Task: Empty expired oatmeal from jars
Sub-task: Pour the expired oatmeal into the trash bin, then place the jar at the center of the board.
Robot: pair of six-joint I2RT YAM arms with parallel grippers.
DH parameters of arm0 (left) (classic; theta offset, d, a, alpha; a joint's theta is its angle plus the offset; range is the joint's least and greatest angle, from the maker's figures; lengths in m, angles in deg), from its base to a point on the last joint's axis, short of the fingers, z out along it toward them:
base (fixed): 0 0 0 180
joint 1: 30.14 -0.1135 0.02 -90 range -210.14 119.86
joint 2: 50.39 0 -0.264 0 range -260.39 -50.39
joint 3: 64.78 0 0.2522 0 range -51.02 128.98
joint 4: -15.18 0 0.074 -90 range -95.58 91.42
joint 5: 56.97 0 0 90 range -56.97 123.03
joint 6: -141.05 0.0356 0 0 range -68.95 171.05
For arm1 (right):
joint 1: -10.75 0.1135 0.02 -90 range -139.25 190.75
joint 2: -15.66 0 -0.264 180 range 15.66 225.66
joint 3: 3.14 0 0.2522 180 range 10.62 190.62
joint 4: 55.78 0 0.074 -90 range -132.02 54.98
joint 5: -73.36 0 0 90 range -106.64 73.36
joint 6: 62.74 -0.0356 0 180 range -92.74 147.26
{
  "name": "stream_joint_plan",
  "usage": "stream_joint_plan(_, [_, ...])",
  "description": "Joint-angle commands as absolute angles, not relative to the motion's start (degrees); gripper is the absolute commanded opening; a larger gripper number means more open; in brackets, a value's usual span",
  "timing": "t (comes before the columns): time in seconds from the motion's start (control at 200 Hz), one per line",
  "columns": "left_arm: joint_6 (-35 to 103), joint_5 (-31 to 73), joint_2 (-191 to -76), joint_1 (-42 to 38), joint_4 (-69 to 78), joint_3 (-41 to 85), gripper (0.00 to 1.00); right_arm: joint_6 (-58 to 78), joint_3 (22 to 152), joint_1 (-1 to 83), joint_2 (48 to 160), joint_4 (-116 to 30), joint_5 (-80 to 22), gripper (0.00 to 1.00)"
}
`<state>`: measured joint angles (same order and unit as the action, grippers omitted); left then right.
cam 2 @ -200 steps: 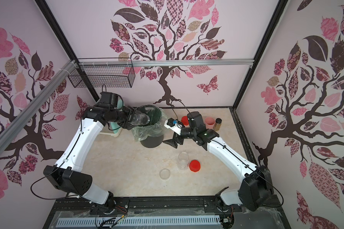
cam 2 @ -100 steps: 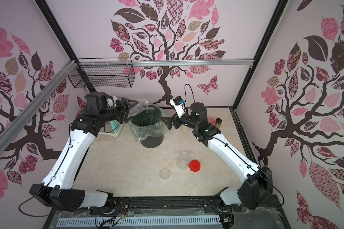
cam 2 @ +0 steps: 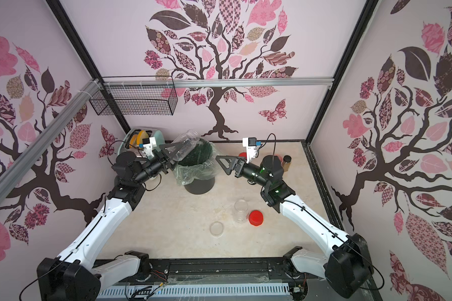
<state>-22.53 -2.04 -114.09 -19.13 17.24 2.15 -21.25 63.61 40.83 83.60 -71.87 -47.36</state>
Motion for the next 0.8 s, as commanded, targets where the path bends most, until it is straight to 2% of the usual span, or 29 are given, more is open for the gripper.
stream_joint_plan(0.0, [-22.5,-4.0,-110.6,-19.3,30.8,0.7,0.0,-28.6,65.6,41.5,81.8,-77.9,-51.6,1.0])
stream_joint_plan(0.26, [-19.1,-5.0,-106.5,-17.9,36.1,-4.0,0.0,-29.8,71.6,42.6,84.2,-78.5,-52.4,1.0])
stream_joint_plan(0.56, [-3.9,-3.8,-103.9,-6.3,32.5,-2.6,0.0,-29.0,78.3,46.7,89.7,-78.3,-53.2,1.0])
stream_joint_plan(0.795, [-3.3,-3.4,-104.5,-4.8,34.2,-2.9,0.0,-29.9,80.4,46.8,91.2,-79.3,-54.1,1.0])
